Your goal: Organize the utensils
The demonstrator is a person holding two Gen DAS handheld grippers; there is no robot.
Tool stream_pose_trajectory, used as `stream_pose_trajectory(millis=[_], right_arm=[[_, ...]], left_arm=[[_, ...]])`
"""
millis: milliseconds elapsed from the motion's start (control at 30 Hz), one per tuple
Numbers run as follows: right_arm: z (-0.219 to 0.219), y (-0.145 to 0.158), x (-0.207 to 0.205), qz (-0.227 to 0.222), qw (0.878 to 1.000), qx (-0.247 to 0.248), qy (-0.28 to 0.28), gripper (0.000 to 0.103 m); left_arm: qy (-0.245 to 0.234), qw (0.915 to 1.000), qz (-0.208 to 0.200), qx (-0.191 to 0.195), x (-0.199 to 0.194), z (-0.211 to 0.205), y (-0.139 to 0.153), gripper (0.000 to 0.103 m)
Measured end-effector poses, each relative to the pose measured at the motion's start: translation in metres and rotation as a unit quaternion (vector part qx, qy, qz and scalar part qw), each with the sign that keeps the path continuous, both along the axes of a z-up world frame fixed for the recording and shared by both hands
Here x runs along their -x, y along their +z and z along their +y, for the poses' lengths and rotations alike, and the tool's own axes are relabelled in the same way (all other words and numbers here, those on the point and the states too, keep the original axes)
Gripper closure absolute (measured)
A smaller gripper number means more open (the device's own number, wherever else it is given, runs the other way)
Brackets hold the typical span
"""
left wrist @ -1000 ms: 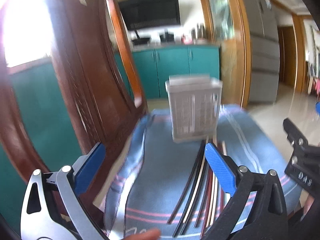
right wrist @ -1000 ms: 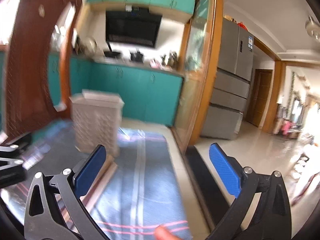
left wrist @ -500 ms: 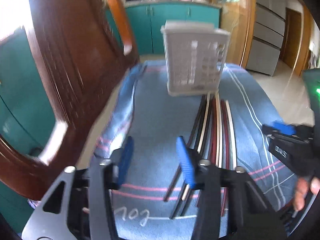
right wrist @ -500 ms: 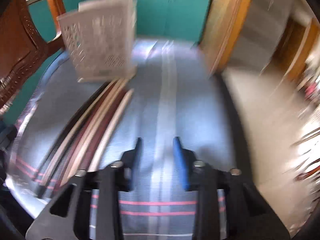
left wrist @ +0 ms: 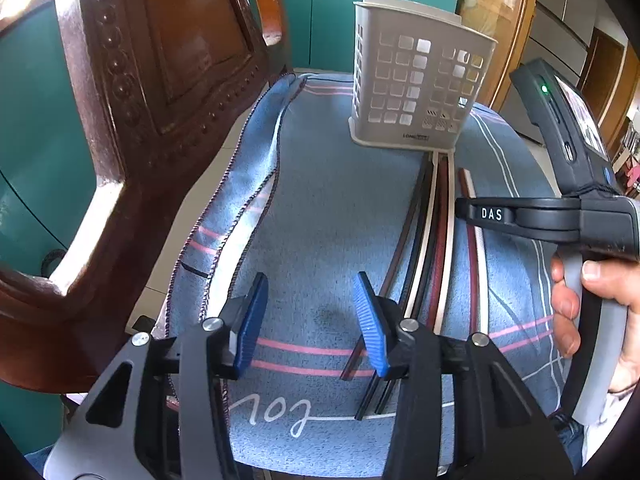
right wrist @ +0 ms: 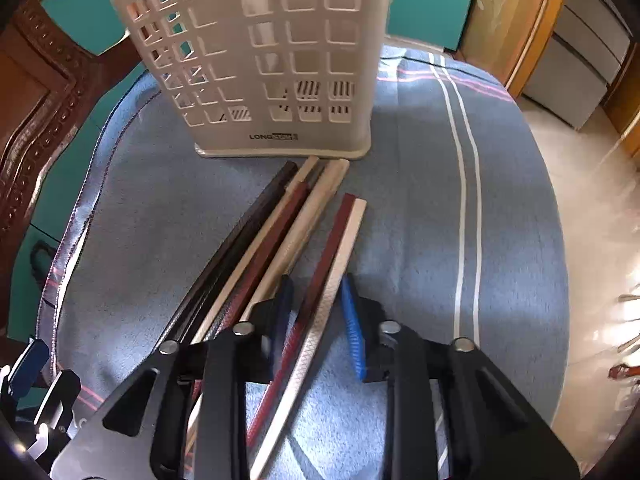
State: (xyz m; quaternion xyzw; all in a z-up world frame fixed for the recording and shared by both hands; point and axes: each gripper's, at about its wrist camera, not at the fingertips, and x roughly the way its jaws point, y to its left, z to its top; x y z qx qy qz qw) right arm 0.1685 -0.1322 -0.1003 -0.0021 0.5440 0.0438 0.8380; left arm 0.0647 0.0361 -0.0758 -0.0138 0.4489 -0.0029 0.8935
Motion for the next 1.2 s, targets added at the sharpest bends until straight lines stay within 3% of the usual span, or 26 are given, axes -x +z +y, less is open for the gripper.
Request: stream_pose_trajectory(millis=[367,500,633,733,833,967,1033,1100,1200], right_arm=[[-0.053,0.009,0.019,0.008,0.998,-0.047,-0.035,0.090],[-0.069,0.006,0.020,0.021,0.996,-0.068,-0.052,0.090],[-0.081,0.009,0.017,0.013,0.995,-0.074,-0.066,0.084],[-0.089,0.017,0.016,-0.003,0.995,-0.058,-0.080,0.082],[-0.096,0.021,0.016,-0.011,0.995,-0.051,-0.085,0.081],[-0.103,0.018,0.016,-0.010,0.995,-0.055,-0.083,0.076],[-0.105,0.013,0.012,-0.006,0.995,-0.055,-0.085,0.075],[-0.103,0.012,0.012,-0.004,0.995,-0.056,-0.084,0.075],[-0.099,0.014,0.015,-0.007,0.995,-0.056,-0.078,0.075]], left_arm=[[-0.018,0.9994,0.013,0.027,-0.007,-0.006,-0.001,0.058],[-0.074,0.9946,0.057,0.045,-0.034,-0.022,0.006,0.058],[-0.147,0.9854,0.084,0.022,-0.074,-0.057,0.009,0.058],[-0.169,0.9805,0.099,0.014,-0.095,-0.075,-0.004,0.058],[-0.157,0.9800,0.121,0.019,-0.101,-0.077,-0.025,0.056],[-0.138,0.9806,0.128,0.055,-0.106,-0.072,-0.031,0.078],[-0.127,0.9806,0.128,0.077,-0.107,-0.066,-0.032,0.078],[-0.112,0.9800,0.131,0.100,-0.108,-0.058,-0.031,0.088],[-0.081,0.9810,0.126,0.123,-0.106,-0.044,-0.028,0.094]])
